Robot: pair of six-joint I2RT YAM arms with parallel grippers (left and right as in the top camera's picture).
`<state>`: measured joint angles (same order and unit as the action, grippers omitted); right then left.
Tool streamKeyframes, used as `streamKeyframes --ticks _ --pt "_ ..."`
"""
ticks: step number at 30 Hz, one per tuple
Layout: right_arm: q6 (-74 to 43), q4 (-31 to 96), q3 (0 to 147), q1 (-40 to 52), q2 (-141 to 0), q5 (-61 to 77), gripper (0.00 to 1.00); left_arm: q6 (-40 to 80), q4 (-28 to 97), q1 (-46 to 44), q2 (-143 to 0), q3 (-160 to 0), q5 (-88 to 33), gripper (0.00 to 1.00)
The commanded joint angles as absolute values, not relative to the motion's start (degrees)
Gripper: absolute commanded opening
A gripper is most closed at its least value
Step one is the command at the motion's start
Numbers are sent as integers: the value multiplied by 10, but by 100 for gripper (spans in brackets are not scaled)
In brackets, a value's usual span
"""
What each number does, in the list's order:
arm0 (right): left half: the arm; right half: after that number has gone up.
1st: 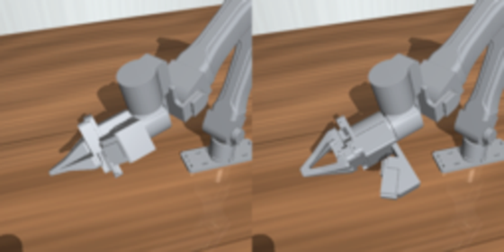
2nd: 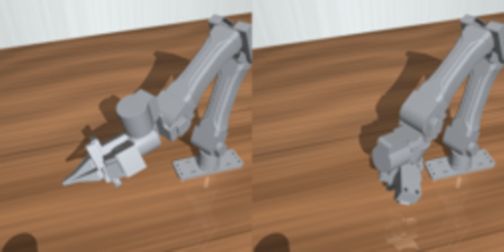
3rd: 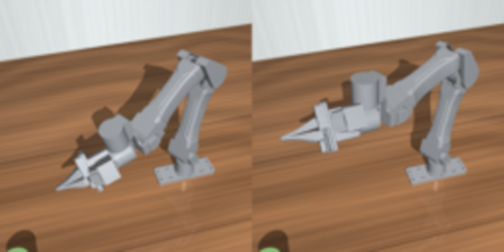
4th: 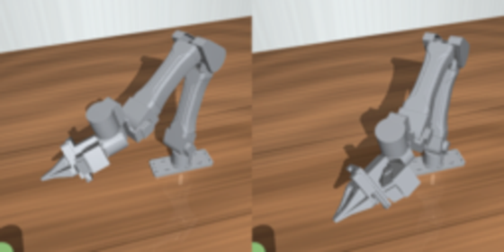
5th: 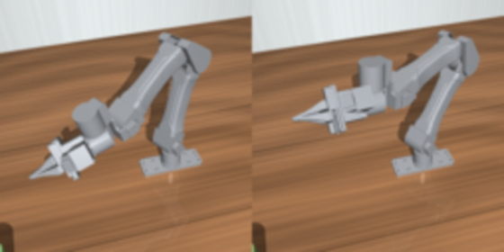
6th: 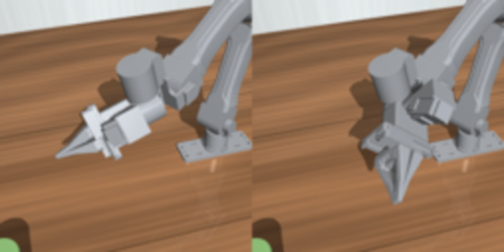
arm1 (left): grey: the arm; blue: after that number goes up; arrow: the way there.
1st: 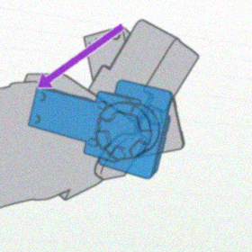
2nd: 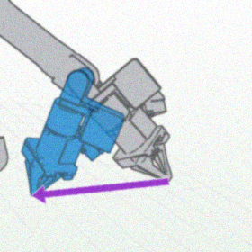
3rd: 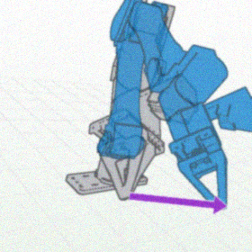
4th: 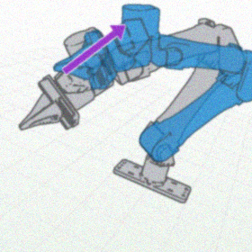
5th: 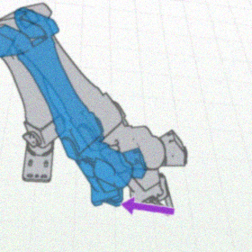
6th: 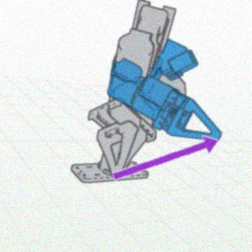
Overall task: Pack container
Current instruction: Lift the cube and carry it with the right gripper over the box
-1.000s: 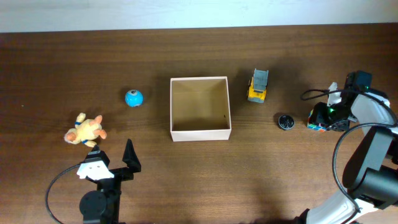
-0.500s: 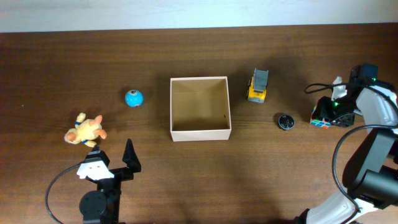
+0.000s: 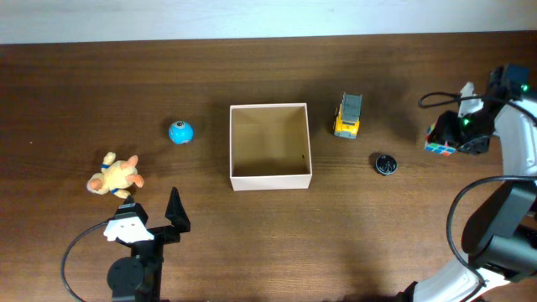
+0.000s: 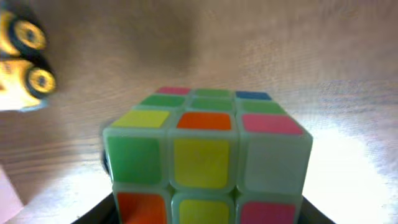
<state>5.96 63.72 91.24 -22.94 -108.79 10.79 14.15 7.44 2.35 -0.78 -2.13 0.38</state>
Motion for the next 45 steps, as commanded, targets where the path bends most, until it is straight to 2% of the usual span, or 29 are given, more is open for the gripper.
streamKeyframes --ticks 1,6,15,26,32,45 --pt "64 662 971 -194 -1061 133 50 132 73 25 -3 -18 -3 99" --pt "73 689 1021 -127 -1061 135 50 132 73 25 -3 -18 -2 99" --pt "65 691 1080 47 -1060 135 50 132 73 25 -3 -18 -2 99" --pt "-50 612 1083 236 -1061 68 49 132 73 25 -3 -18 -2 99" --pt "-127 613 1079 286 -1062 -39 49 132 73 25 -3 -18 -2 99" --pt "-197 587 1000 289 -1066 -52 48 132 73 25 -3 -18 -2 99"
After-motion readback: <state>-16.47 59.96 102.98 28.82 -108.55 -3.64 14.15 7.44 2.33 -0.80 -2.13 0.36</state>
